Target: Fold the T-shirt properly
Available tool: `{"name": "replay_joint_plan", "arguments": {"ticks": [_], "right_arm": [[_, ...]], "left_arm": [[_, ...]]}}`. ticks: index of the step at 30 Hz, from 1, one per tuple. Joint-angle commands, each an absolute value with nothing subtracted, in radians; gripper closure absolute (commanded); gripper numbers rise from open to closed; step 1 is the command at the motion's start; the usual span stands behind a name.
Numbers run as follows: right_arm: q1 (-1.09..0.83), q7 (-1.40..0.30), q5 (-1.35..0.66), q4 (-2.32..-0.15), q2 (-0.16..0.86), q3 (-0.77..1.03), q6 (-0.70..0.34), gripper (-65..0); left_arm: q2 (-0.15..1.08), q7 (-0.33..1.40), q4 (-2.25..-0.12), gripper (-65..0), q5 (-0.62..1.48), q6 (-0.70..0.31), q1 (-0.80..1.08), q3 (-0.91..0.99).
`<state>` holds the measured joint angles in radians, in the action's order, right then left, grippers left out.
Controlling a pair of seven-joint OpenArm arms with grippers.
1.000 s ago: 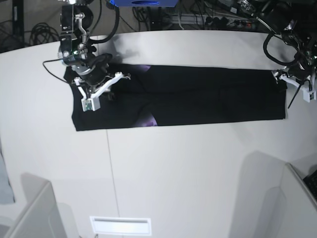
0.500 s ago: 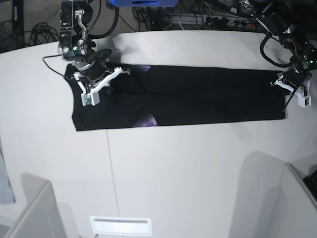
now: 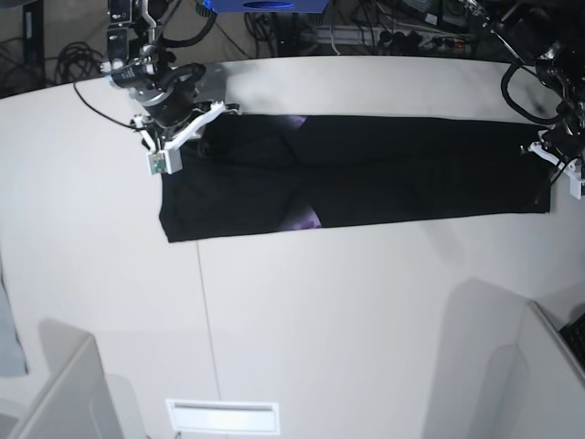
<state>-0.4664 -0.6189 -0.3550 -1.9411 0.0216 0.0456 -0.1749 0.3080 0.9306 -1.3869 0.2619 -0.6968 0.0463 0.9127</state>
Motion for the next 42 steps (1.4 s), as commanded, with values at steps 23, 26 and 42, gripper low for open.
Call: {"name": "replay_joint_plan", "arguments": {"ticks": [23, 26, 42], "right_arm": [[-0.464, -0.595, -0.363, -1.957, 0.024, 0.05, -0.18, 0.0], [-0.464, -0.593, -0.363, -1.956, 0.024, 0.05, -0.18, 0.0], [-0.464, -0.593, -0.363, -1.954, 0.022, 0.05, -0.177, 0.0]], "left_arm": [[0.137, 0.923, -1.929, 0.0, 0.262, -0.698, 0.222, 0.745], [0.136, 0.923, -1.934, 0.0, 0.262, -0.698, 0.234, 0.696], [0.042, 0.921, -1.936, 0.0, 0.268, -0.581, 0.251, 0.403]]}}
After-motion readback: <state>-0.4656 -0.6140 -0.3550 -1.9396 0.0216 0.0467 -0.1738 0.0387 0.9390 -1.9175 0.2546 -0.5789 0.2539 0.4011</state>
